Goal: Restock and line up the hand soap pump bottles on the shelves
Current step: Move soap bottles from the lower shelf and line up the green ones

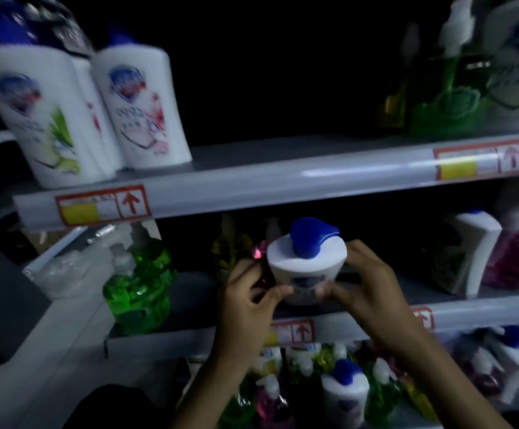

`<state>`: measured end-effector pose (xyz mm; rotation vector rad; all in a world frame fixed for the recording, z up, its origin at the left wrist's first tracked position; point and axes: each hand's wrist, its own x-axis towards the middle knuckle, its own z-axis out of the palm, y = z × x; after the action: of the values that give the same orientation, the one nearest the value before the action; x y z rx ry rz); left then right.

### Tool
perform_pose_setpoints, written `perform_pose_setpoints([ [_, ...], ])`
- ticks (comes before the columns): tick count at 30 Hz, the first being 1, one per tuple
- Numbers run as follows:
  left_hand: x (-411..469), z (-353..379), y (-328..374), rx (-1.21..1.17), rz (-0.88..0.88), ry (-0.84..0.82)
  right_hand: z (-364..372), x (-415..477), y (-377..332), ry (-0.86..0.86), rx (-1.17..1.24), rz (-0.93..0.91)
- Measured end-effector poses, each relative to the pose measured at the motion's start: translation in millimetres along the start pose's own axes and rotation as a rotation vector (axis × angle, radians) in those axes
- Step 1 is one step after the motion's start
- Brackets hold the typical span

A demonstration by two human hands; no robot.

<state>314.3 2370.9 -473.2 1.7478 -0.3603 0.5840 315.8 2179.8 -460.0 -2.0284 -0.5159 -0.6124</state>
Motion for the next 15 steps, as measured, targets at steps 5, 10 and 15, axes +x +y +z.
perform_pose_setpoints([
  [5, 16, -36, 60, 0.084, 0.176, 0.128, -8, 22, -65, 0.11, 0.171, -0.171],
  [10, 55, -66, 127, 0.144, 0.376, 0.117, -17, 59, -120, 0.249, 0.21, -0.282],
  [15, 102, -99, 157, 0.154, 0.471, 0.214, 5, 117, -156, 0.335, 0.168, -0.345],
])
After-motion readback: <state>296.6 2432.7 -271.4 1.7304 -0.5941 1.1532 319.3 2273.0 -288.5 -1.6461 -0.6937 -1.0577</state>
